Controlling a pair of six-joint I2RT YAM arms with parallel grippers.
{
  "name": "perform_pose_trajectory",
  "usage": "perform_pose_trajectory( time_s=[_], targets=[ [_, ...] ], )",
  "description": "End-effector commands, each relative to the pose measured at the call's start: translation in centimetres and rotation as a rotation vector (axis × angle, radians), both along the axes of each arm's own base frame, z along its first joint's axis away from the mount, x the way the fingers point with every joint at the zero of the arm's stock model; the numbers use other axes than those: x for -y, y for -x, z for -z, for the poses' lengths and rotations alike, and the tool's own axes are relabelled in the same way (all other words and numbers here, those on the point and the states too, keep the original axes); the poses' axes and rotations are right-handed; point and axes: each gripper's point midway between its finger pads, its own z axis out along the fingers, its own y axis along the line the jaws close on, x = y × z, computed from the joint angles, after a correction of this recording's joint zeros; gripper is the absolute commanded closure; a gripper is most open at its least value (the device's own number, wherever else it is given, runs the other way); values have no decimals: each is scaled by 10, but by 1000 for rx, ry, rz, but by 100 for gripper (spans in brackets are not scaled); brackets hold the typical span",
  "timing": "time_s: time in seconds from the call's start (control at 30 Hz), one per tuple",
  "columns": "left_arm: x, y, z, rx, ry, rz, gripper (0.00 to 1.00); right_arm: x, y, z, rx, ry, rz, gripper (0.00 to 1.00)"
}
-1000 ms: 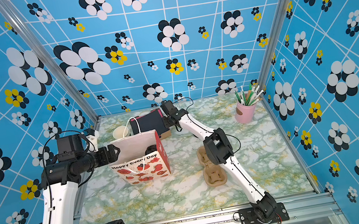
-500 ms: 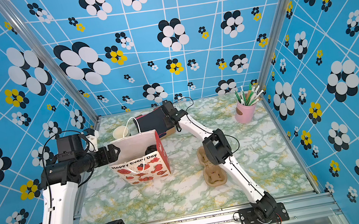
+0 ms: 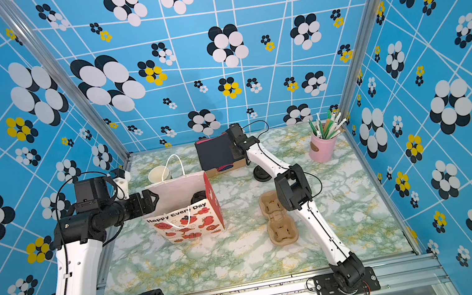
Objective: Pack a coffee takeout order
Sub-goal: Move the napkin box to the top-center of the table.
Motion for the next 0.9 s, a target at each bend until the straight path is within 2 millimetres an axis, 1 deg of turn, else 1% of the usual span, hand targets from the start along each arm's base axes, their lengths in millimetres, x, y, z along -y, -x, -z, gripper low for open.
perform_pose_trajectory(
  time_s=[0.0, 0.13, 0.37, 0.47, 0.77, 0.87],
  targets=[
    [3, -1, -6, 33, 20, 8, 7, 31, -1, -28, 18, 46, 32, 100],
    [5, -2, -5, 33, 35, 12, 7, 54, -4, -24, -10, 45, 40, 100],
    [6, -2, -3, 36, 43, 17, 7, 71, 3, -22, -48, 62, 41, 100],
    [7, -2, -1, 33, 46, 20, 7, 79, 8, -24, -58, 68, 51, 100],
    [9, -3, 3, 40, 55, 32, 7, 100, 34, -27, -82, 104, 66, 100],
    [10, -3, 4, 41, 60, 34, 7, 103, 44, -26, -96, 98, 61, 100]
  ],
)
